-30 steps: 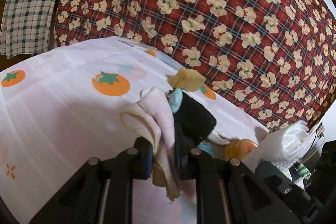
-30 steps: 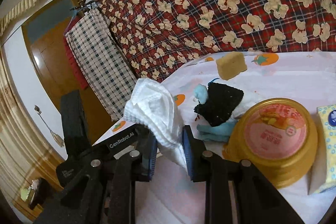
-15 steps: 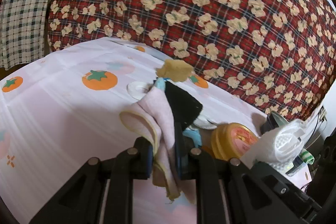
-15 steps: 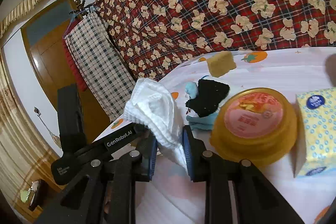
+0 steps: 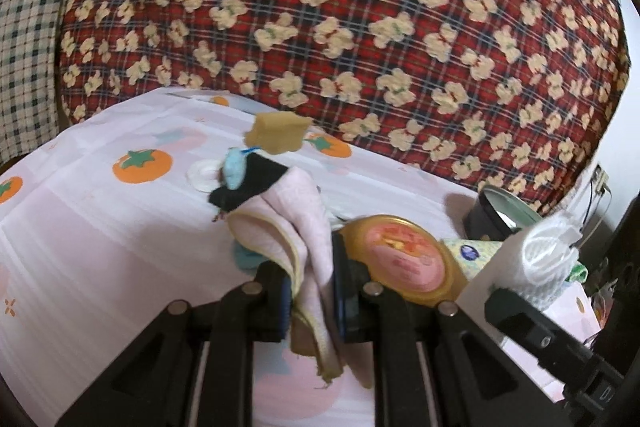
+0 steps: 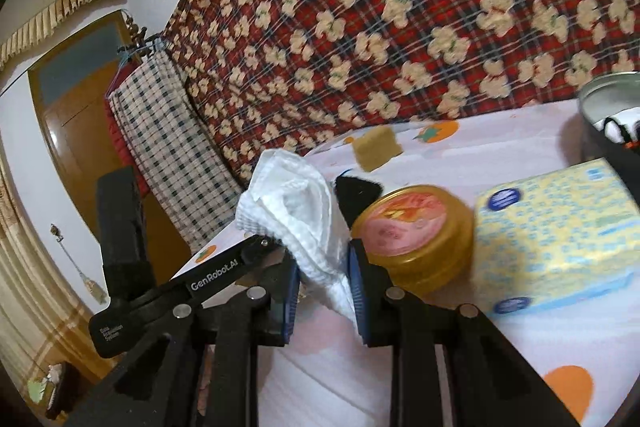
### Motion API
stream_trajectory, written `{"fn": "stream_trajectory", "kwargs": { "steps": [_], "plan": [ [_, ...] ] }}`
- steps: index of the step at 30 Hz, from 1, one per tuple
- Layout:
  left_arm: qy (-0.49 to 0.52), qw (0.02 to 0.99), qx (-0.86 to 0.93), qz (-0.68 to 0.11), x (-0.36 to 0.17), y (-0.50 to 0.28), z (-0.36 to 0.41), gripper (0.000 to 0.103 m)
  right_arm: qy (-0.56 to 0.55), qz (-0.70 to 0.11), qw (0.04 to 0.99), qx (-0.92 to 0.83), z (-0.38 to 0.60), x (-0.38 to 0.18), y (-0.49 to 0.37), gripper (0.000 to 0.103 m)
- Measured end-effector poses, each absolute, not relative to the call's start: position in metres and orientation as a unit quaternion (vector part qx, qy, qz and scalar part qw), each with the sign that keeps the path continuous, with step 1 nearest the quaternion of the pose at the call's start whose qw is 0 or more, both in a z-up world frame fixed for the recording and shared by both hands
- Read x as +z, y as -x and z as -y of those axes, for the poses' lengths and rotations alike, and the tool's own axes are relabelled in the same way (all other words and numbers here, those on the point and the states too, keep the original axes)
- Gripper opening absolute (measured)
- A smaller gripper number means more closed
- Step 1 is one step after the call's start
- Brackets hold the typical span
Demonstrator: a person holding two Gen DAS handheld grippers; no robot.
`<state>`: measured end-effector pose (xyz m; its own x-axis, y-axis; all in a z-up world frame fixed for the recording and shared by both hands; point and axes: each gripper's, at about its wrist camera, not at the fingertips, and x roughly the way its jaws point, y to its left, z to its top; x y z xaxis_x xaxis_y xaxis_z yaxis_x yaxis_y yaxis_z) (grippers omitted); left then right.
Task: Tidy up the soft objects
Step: 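Lift the pink cloth and white towel and carry both toward the metal tin, then lower the pink cloth and white towel into the tin and open both tools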
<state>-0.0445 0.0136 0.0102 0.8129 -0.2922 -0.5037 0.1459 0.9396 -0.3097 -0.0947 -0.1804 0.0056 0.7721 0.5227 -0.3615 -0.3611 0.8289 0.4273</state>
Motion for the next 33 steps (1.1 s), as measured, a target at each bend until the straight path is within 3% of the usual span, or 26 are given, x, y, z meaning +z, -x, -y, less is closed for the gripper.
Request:
{"fn": "stream_trajectory", "kwargs": {
  "steps": [33],
  "plan": [
    [0.064,0.932,-0.247,-0.259,0.041,0.069,0.114,0.014,-0.186,-0.167,0.967,0.056,0.322,0.027,0.16,0.026]
  ]
}}
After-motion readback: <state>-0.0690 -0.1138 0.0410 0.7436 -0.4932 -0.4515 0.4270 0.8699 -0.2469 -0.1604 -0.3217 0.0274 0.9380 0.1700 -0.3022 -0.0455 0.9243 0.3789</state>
